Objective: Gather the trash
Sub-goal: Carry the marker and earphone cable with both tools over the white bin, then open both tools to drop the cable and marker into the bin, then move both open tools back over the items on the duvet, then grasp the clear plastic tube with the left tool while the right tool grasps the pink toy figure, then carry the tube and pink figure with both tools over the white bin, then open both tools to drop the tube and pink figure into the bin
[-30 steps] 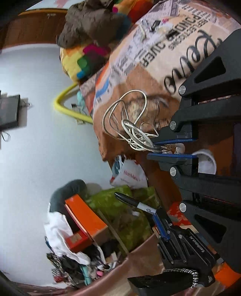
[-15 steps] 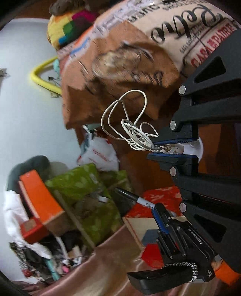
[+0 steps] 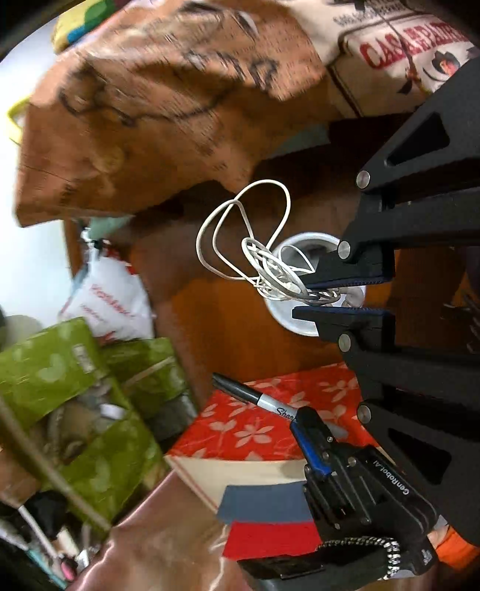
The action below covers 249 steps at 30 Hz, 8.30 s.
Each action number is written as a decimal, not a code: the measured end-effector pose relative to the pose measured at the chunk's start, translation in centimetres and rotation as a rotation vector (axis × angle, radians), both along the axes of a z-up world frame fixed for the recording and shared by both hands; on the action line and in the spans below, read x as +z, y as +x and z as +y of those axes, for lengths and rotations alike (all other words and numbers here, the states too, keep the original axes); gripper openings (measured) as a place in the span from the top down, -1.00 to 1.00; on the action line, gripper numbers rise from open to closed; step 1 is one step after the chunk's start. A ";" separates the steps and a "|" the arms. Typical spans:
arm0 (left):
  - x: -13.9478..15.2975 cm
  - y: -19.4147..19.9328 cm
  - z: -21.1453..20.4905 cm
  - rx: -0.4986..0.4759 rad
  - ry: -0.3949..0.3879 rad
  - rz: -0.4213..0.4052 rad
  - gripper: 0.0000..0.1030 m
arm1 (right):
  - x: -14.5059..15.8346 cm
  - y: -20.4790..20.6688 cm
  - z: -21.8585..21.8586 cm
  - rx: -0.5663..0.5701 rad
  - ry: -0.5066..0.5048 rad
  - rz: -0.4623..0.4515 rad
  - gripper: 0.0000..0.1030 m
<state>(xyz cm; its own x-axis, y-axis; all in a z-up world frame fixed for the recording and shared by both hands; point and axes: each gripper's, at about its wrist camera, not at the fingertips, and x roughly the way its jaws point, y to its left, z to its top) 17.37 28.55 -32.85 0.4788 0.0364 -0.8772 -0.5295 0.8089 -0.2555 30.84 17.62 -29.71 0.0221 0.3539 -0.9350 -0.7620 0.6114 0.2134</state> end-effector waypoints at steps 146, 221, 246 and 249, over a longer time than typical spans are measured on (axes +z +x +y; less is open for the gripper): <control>6.5 36.0 -42.6 -0.665 0.221 -0.129 0.85 | 5.5 25.1 -45.3 -0.712 -0.025 -0.362 0.64; 10.1 3.3 -2.4 -0.093 0.194 -0.143 0.86 | 11.3 -0.6 -3.6 0.010 0.093 -0.311 0.64; -8.4 3.8 -0.1 -0.035 -0.098 0.164 0.85 | -4.6 1.1 1.7 -0.033 -0.095 0.059 0.63; -8.9 4.4 -0.3 -0.042 -0.110 0.172 0.86 | -4.8 1.4 1.9 -0.030 -0.080 0.095 0.62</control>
<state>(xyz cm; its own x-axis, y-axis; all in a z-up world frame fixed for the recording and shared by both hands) 21.77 28.29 -41.77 0.3205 -0.0812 -0.9438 -0.5398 0.8030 -0.2524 32.28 19.55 -34.48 -0.0584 0.2783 -0.9587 -0.7219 0.6516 0.2331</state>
